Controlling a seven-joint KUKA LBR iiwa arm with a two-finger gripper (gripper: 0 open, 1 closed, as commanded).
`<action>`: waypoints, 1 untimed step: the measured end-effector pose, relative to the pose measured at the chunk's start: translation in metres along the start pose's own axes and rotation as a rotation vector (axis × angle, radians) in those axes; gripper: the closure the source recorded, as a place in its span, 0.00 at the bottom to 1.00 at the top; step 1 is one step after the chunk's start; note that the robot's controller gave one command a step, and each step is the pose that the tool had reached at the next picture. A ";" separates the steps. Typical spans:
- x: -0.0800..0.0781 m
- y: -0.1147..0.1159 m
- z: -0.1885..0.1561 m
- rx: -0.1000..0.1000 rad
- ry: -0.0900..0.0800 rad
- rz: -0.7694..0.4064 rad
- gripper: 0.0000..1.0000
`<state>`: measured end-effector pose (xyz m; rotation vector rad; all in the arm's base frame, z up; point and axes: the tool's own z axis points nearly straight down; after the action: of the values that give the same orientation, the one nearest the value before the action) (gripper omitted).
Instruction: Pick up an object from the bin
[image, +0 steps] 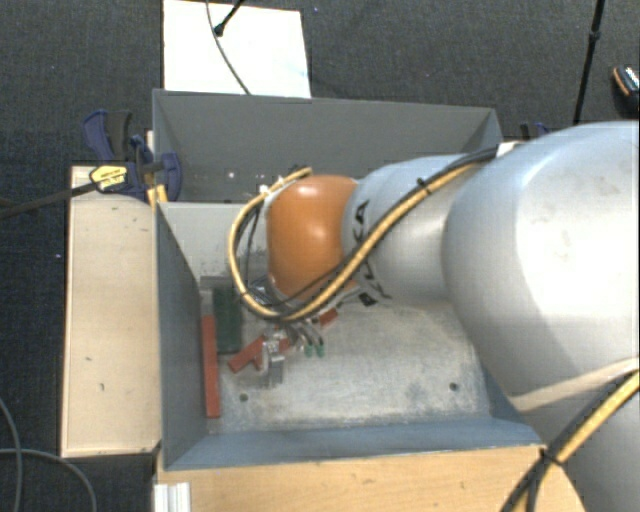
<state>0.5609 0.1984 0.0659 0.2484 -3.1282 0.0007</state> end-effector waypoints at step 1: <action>0.001 0.000 -0.003 0.000 0.004 0.005 1.00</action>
Offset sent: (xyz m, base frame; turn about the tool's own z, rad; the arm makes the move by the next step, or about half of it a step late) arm 0.0000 0.0000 0.0000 0.0000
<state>0.5596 0.1986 0.0690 0.2403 -3.1245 0.0005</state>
